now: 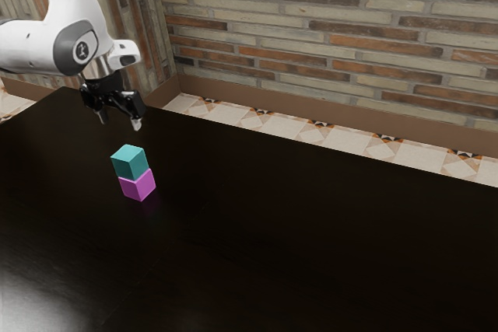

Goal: Pick up the blue block with one arm, and put the blue block on the table with one arm

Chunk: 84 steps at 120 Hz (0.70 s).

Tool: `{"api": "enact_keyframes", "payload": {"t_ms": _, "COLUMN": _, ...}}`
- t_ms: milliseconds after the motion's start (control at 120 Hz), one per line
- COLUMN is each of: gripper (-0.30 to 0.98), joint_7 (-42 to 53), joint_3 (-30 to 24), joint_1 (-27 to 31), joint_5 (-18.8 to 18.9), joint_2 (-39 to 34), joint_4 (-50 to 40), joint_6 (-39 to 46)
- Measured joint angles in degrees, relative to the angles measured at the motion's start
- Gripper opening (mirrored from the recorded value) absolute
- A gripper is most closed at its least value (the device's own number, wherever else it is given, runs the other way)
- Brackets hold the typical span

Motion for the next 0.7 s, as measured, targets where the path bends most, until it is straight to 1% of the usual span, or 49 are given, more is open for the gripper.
{"api": "enact_keyframes", "payload": {"t_ms": 83, "gripper": 0.69, "joint_7": 1.25, "joint_3": -0.05, "joint_1": 2.04, "joint_5": 0.11, "joint_2": 0.00, "joint_4": -0.75, "joint_6": -0.01}}
{"api": "enact_keyframes", "payload": {"t_ms": 167, "gripper": 0.69, "joint_7": 2.46, "joint_3": -0.14, "joint_1": 3.31, "joint_5": 0.18, "joint_2": -0.76, "joint_4": -3.64, "joint_6": 0.31}}
{"api": "enact_keyframes", "payload": {"t_ms": 258, "gripper": 0.69, "joint_7": 3.66, "joint_3": -0.18, "joint_1": 3.94, "joint_5": 0.24, "joint_2": -1.76, "joint_4": -7.82, "joint_6": 1.57}}
{"api": "enact_keyframes", "payload": {"t_ms": 350, "gripper": 0.69, "joint_7": 4.67, "joint_3": -0.17, "joint_1": 4.39, "joint_5": 0.28, "joint_2": -1.69, "joint_4": -8.94, "joint_6": 2.49}}
{"api": "enact_keyframes", "payload": {"t_ms": 500, "gripper": 0.69, "joint_7": 6.02, "joint_3": -0.02, "joint_1": 5.14, "joint_5": 0.29, "joint_2": 0.03, "joint_4": -8.20, "joint_6": 3.33}}
{"api": "enact_keyframes", "payload": {"t_ms": 625, "gripper": 0.69, "joint_7": 6.91, "joint_3": 0.01, "joint_1": 5.68, "joint_5": 0.07, "joint_2": 4.69, "joint_4": -3.06, "joint_6": 3.58}}
{"api": "enact_keyframes", "payload": {"t_ms": 700, "gripper": 0.69, "joint_7": 7.33, "joint_3": 0.00, "joint_1": 5.65, "joint_5": -1.38, "joint_2": 7.40, "joint_4": -0.79, "joint_6": 3.72}}
